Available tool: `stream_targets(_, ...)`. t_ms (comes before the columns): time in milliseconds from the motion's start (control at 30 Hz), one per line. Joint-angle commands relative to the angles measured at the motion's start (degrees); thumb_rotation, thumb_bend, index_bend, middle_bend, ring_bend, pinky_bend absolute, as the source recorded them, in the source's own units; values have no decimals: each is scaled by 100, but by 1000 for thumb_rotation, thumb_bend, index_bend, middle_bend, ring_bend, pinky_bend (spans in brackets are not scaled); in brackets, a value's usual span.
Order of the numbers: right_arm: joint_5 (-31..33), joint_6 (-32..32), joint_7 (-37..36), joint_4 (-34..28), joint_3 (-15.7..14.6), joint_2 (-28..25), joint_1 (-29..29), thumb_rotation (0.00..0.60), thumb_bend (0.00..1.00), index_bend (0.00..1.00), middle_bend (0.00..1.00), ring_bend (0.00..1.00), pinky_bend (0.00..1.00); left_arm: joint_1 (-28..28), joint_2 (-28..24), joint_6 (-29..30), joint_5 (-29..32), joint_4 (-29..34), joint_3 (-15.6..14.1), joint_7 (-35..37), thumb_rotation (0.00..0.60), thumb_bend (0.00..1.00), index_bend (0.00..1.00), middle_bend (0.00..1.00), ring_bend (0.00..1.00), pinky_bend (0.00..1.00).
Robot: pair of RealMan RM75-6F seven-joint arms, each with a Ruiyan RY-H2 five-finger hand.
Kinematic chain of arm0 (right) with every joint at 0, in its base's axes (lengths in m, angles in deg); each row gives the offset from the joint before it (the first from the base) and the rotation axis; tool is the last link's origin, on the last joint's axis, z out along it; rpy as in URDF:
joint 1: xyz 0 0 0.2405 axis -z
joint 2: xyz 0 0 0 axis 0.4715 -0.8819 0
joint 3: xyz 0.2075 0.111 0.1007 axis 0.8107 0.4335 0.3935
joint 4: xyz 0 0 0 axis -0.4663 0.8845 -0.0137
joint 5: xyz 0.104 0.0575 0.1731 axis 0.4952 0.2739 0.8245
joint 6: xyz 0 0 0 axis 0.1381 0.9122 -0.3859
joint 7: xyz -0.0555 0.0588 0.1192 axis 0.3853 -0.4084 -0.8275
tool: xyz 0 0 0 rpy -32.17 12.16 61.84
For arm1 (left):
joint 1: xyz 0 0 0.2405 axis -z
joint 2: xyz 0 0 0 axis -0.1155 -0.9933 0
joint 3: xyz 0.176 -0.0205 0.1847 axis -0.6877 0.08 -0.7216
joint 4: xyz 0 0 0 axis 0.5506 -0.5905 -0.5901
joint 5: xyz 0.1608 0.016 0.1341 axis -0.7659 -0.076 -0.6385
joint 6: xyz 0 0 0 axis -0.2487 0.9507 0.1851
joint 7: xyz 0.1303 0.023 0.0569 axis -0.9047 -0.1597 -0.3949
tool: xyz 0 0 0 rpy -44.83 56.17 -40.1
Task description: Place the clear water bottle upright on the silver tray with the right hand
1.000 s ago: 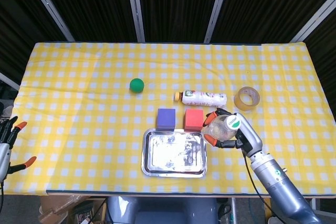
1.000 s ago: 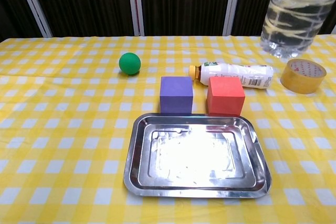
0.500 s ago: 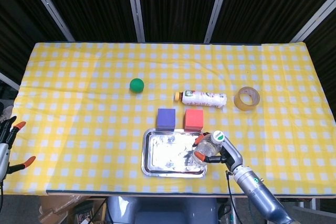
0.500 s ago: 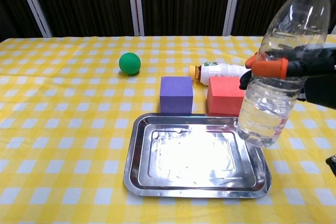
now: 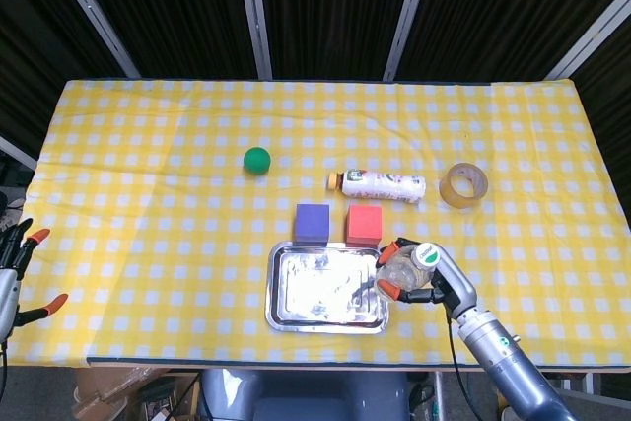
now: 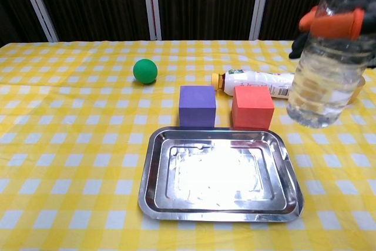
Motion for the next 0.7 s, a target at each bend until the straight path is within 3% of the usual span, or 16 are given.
stream_targets(33, 104, 101, 65, -313, 438, -587, -85, 600, 578, 795, 615, 260, 0, -1, -5, 2, 2, 0, 3, 11, 600, 157, 131, 0, 0, 0)
stream_targets(167, -58, -138, -406, -313, 841, -1175, -152, 600, 579, 795, 615, 262, 0, -11, -25, 22, 4, 6, 11, 54, 600, 157, 131, 0, 0, 0)
stream_targets(333, -108, -486, -887, -313, 918, -1578, -139, 600, 585, 795, 615, 262, 0, -21, -44, 37, -9, 8, 7, 96, 600, 157, 131, 0, 0, 0)
stream_targets(533, -100, -674, -832, -313, 411, -1321, -34, 600, 590, 795, 615, 263, 0, -20, -46, 27, -1, 8, 6, 92, 600, 157, 131, 0, 0, 0)
stream_targets(700, 131, -517, -290, -217, -187, -623, -9, 600, 594, 795, 615, 263, 0, -14, -36, 19, 15, 3, 17, 76, 600, 157, 131, 0, 0, 0)
